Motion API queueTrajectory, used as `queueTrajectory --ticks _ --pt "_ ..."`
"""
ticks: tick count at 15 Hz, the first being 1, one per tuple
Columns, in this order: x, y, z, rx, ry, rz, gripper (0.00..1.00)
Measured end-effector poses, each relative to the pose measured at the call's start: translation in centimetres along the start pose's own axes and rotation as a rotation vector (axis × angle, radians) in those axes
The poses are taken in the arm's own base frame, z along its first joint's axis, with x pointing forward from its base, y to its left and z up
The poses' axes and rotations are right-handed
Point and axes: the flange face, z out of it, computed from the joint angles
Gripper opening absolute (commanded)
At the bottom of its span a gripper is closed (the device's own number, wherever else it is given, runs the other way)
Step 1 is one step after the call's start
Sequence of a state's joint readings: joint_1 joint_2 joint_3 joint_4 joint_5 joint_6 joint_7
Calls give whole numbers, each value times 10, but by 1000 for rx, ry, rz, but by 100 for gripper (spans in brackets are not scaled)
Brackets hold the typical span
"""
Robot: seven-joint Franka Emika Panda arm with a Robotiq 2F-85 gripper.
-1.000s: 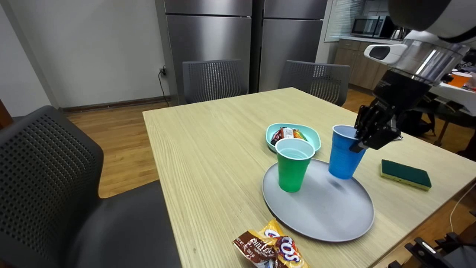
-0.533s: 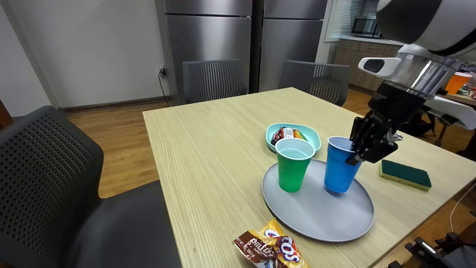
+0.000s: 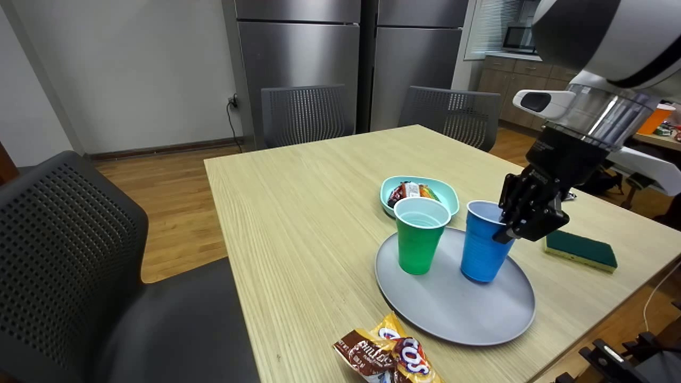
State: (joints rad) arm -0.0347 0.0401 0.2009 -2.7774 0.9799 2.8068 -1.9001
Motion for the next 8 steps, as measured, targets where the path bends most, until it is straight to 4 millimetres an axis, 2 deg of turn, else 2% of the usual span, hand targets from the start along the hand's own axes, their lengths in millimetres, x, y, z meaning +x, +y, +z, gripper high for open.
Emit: queueTrajectory --ticks 1,2,8 --pt "-1 -1 1 -1 1 -2 33" --pt "-1 -1 2 -3 0 -3 40" --pt "-3 -2 4 -11 11 5 84"
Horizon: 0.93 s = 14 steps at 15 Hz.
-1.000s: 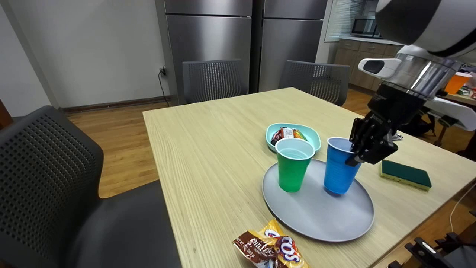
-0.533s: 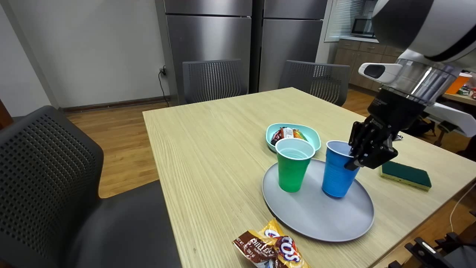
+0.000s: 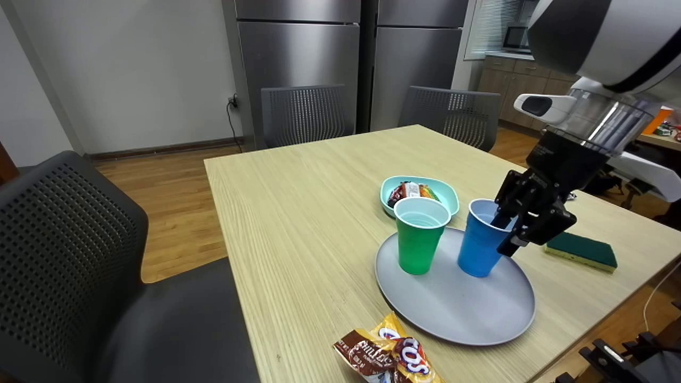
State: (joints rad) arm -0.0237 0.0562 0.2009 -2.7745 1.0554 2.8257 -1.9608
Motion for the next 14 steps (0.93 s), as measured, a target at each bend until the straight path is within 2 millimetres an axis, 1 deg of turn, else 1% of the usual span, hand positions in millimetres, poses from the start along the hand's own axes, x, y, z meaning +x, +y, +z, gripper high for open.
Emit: queueTrajectory --ticks 2,6,10,14 --pt "0 1 -1 -6 8 10 99" --pt "4 3 -8 -22 23 15 100" --pt "11 8 -24 -57 45 19 100" --pt "14 15 -43 -103 70 89 100"
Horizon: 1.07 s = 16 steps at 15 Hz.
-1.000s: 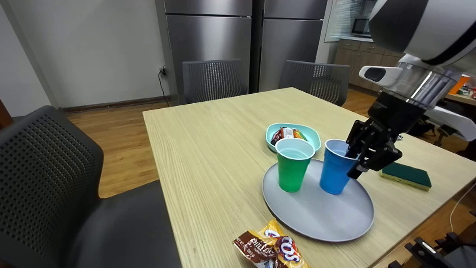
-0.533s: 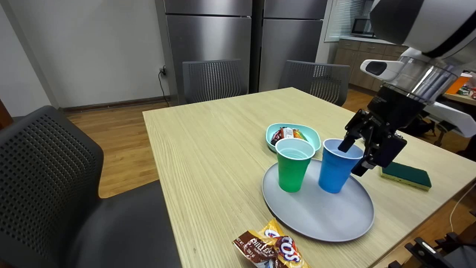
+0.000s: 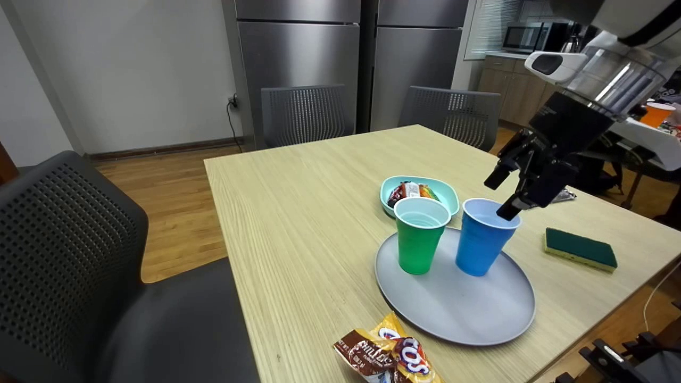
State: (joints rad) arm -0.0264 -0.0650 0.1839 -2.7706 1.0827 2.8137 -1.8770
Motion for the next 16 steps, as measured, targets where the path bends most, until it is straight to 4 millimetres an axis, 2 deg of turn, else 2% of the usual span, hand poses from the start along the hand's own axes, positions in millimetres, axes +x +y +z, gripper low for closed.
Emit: queueTrajectory --ticks 8,16 --pt "-7 30 -43 -106 63 275 100" --pt "-33 93 -91 -239 159 648 100"
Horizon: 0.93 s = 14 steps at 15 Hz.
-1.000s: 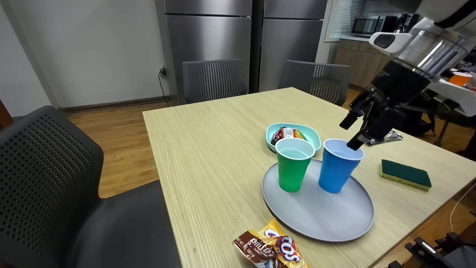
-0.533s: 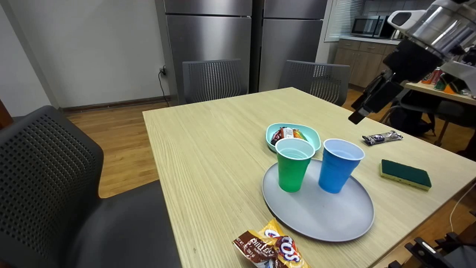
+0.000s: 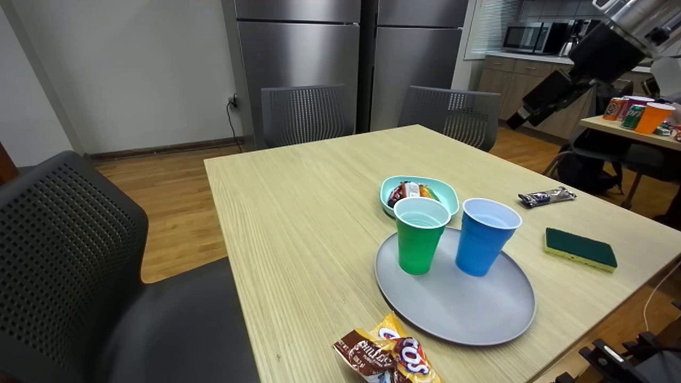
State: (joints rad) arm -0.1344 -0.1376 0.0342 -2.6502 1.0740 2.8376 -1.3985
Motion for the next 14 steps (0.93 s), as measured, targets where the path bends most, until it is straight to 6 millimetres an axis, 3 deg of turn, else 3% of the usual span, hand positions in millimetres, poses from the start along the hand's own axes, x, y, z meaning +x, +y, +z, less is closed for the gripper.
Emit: queueTrajectory --ticks 8,14 --pt "0 79 -9 -144 43 308 100" --pt "-2 80 -4 -144 32 313 100"
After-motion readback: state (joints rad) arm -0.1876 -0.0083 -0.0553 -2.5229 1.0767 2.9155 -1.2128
